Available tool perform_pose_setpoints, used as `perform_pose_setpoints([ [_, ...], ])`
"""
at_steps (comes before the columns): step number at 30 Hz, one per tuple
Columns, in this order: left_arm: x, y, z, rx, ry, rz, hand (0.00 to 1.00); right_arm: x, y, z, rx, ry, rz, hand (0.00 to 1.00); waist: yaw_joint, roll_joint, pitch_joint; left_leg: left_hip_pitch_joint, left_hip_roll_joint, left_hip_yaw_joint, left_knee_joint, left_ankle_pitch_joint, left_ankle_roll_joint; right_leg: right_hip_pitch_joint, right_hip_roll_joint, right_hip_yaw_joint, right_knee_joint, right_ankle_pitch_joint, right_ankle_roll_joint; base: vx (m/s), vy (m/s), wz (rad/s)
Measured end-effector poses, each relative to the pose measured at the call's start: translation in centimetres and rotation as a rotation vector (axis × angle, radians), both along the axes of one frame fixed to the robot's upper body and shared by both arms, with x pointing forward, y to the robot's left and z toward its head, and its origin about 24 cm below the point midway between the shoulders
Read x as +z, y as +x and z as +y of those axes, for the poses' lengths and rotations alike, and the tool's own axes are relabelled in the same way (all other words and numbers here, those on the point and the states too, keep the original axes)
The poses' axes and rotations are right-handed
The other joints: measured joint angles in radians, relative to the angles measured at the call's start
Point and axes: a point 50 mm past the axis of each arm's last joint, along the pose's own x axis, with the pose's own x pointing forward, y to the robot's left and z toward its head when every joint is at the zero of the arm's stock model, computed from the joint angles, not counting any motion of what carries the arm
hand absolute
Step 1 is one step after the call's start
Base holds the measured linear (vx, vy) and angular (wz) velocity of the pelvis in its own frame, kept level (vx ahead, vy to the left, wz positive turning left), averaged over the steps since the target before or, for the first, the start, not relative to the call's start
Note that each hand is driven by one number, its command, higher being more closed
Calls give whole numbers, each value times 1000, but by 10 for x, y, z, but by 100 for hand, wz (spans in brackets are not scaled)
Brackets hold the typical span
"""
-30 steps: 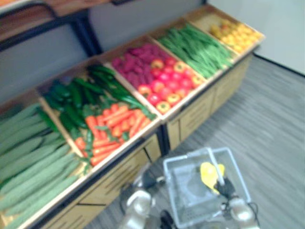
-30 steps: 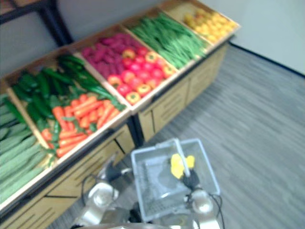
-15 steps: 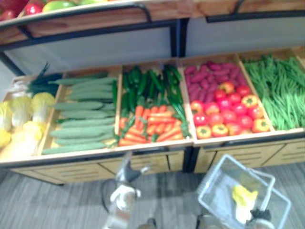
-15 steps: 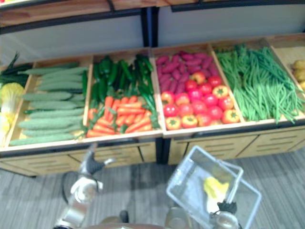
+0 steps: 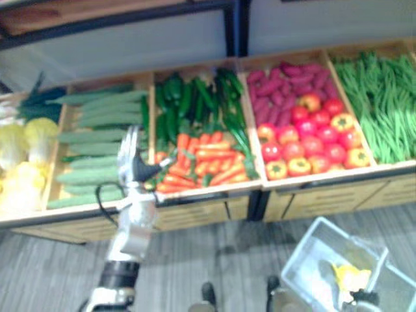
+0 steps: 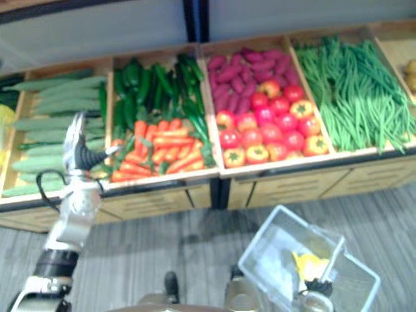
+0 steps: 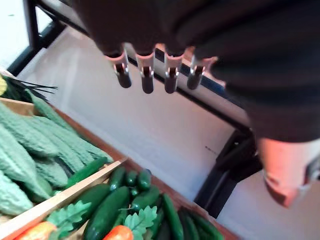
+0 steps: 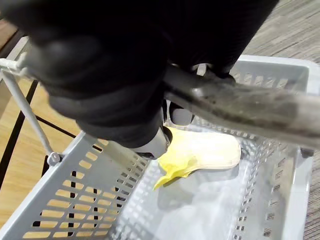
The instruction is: Pick vegetable in the basket
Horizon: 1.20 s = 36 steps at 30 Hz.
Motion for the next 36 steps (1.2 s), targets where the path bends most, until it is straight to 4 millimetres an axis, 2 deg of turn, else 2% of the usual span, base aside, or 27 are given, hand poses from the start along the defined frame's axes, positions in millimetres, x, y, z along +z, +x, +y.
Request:
perform_pose_setpoints([
  [4,28,27,0,-7,100,-24,0,7,19,1,9,-13,-57,100,-8,-2,62,-58,3,70,-10,9,7,-63,18,60,-63,66,4,-71,22,-47],
  [5,37,33,3,15,144,-27,0,11,29,3,15,-13,-88,100,-26,-5,97,-62,0,87,-13,11,10,-74,20,77,-83,86,3,-3,25,-50],
  [9,54,50,8,51,240,-5,0,20,45,9,27,-30,-162,100,-43,-13,153,-92,-1,131,-13,11,10,-126,27,117,-84,108,-1,51,4,-28],
  [15,62,65,8,66,352,53,0,35,63,15,75,-71,-257,100,-50,-18,209,-115,0,189,-4,11,10,-163,28,158,-83,115,-8,41,3,-18],
  [19,75,77,8,83,393,71,0,46,79,23,113,-83,-328,100,-54,-27,249,-161,6,219,12,11,10,-220,33,173,-77,124,-12,4,-12,-10],
  [20,80,78,8,92,401,55,100,47,80,24,116,-85,-338,100,-53,-26,249,-170,7,223,11,11,10,-231,34,175,-77,127,-14,-11,-17,-8],
  [25,120,82,15,162,463,-26,100,57,95,36,129,-67,-423,100,-47,-33,263,-217,16,274,11,12,12,-281,37,198,-83,145,-8,-31,-8,-12],
  [29,136,85,10,178,483,-53,100,60,98,41,140,-64,-442,100,-46,-41,267,-214,19,318,15,5,13,-281,34,210,-86,149,-2,1,2,-8],
  [34,141,88,1,169,497,-50,100,66,96,42,153,-79,-469,100,-38,-41,267,-203,27,367,38,6,14,-265,31,208,-86,149,-2,51,-3,3],
  [36,132,92,-6,145,500,-6,100,67,92,41,156,-88,-474,100,-25,-39,269,-175,32,375,45,6,14,-229,31,201,-86,149,-2,66,-9,7],
])
